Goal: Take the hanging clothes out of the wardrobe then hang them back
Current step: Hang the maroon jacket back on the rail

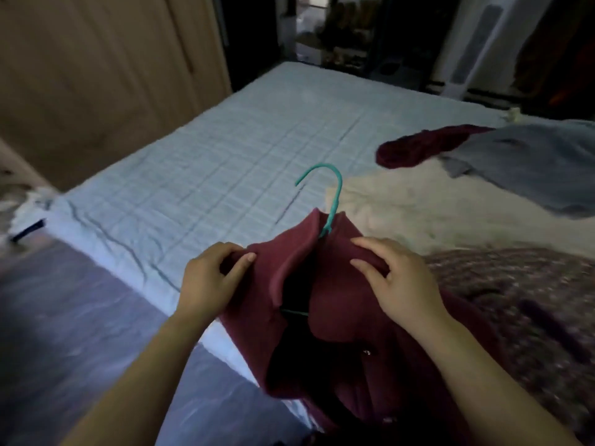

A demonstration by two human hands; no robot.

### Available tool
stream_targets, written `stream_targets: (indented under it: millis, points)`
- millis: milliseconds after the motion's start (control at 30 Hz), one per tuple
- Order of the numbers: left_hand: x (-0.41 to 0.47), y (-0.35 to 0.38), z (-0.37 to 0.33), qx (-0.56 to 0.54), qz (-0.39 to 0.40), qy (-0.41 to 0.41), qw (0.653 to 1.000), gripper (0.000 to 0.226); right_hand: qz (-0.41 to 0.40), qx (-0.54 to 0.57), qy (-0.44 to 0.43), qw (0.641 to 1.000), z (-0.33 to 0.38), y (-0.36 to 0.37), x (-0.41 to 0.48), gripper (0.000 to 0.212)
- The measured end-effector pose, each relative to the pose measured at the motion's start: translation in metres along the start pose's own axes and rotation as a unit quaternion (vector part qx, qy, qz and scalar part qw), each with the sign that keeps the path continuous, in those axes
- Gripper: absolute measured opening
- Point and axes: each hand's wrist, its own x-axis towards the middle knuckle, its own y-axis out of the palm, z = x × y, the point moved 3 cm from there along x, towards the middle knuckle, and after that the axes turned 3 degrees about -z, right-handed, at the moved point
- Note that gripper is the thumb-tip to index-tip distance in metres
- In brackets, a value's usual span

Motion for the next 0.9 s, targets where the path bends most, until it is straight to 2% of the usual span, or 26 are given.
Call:
stream_targets:
  millis: [133, 300, 400, 467, 667, 900]
  points:
    - [-0.040, -0.093, 0.097, 0.011, -0.077, -0.090, 0.993, 0.041, 0.037, 0.029, -0.078, 0.996, 0.102, 0.090, 0.015, 0.027]
    - [-0.065, -0.196, 0.187, 0.048, -0.151, -0.163, 0.974, 0.026, 0.089, 0.102, -0.151, 0.979, 0.208, 0.186, 0.042, 0.027]
    - [-0.059, -0.245, 0.225, 0.078, -0.205, -0.165, 0.961, 0.034, 0.104, 0.145, -0.172, 0.969, 0.255, 0.236, 0.066, 0.026]
    - [-0.046, -0.270, 0.253, 0.088, -0.219, -0.167, 0.957, 0.033, 0.111, 0.170, -0.185, 0.961, 0.284, 0.270, 0.088, 0.027]
    - [0.028, -0.330, 0.352, 0.154, -0.194, -0.150, 0.957, 0.042, 0.132, 0.199, -0.221, 0.946, 0.369, 0.377, 0.175, 0.025]
    - [0.135, -0.446, 0.461, 0.216, -0.301, -0.206, 0.906, 0.051, 0.180, 0.246, -0.273, 0.913, 0.501, 0.510, 0.302, 0.027]
